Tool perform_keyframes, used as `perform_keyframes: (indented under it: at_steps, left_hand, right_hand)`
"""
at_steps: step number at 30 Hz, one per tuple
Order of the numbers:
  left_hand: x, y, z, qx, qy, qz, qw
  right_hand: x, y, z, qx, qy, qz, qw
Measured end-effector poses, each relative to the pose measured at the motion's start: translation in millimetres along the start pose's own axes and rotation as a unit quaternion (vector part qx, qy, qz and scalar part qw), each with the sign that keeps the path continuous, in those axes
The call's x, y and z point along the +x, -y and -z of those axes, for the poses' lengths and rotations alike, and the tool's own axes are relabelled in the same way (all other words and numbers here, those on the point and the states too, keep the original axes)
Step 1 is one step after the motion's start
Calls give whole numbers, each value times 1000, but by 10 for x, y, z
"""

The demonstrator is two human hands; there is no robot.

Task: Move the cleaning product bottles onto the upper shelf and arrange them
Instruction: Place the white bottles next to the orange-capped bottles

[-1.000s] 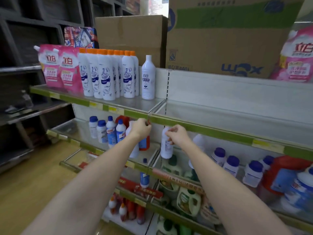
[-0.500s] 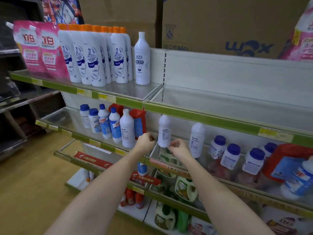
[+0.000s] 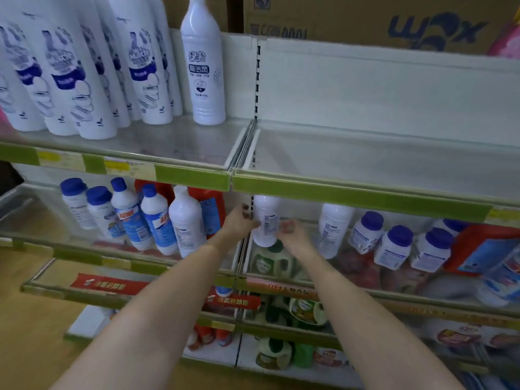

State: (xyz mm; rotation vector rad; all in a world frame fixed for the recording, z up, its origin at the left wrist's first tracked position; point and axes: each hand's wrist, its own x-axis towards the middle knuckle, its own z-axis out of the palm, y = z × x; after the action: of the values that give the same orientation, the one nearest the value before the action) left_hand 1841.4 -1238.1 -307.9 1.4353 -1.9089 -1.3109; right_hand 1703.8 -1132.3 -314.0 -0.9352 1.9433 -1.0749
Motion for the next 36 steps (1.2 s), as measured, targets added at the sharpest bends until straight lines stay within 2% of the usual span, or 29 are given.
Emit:
perform_keyframes:
  at_steps: [6, 9, 15, 19, 24, 28, 34, 36]
  left_hand:
    - [341, -49, 23, 1, 97, -29, 995]
    - [450, -39, -11, -13, 103, -37, 994]
    - [406, -17, -72, -79, 107, -37, 990]
    - [303, 1, -119, -77, 122, -27, 989]
    - [547, 286, -343, -73, 98, -50, 991]
    - [-10, -108, -274, -102, 43, -11, 994]
    - [-446, -294, -495, -195, 14, 46, 980]
    - [-648, -386, -591, -226, 11, 37, 973]
  right_hand:
    - [155, 49, -168, -3, -14, -9, 1000]
    - [175, 19, -198, -30, 1, -5, 1000]
    - [146, -27, -207, -8, 20, -18, 1000]
    - [12, -48, -169, -9, 16, -24, 1000]
    - [-163, -81, -127, -27, 22, -27, 999]
    - [-298, -151, -66, -59, 44, -13, 997]
    - [-629, -277, 327, -40, 48, -14, 998]
    - [-692, -310, 501, -37, 60, -17, 997]
